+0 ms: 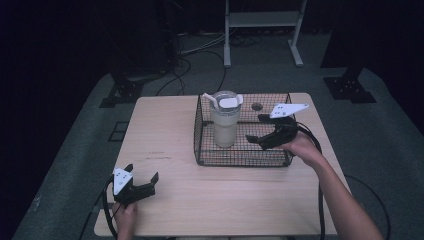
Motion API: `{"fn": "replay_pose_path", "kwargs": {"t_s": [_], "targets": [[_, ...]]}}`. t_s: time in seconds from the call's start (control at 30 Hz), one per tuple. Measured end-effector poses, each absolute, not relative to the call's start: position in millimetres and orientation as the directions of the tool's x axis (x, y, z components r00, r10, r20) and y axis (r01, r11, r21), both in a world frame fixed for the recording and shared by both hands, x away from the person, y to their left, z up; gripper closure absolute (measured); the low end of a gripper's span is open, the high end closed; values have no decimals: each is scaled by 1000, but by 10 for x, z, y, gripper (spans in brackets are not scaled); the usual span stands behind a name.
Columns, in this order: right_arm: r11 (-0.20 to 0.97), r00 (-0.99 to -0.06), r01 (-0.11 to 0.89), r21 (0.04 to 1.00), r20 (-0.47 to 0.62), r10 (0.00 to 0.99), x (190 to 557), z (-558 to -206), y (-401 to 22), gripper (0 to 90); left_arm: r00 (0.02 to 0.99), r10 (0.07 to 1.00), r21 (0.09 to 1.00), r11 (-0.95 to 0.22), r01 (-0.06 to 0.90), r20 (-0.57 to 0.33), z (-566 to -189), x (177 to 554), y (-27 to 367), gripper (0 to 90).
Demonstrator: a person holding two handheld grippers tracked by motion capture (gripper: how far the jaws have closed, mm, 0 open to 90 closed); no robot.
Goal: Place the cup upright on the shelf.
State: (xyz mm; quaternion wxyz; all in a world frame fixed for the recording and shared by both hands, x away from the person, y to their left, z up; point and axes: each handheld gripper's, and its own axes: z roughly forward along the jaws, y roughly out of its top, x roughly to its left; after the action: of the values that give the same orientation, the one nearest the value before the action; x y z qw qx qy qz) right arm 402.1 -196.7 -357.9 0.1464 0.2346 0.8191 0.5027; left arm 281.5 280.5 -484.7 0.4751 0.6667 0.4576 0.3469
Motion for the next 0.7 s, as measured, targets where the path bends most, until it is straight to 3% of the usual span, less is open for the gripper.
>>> {"fn": "replay_pose_path", "kwargs": {"t_s": [0.7], "targets": [[403,-865,214,890,-19,502,3713,-3641,-2092,74,338,941,949,-133,284,31,-4848,2813,2795,0]]}}
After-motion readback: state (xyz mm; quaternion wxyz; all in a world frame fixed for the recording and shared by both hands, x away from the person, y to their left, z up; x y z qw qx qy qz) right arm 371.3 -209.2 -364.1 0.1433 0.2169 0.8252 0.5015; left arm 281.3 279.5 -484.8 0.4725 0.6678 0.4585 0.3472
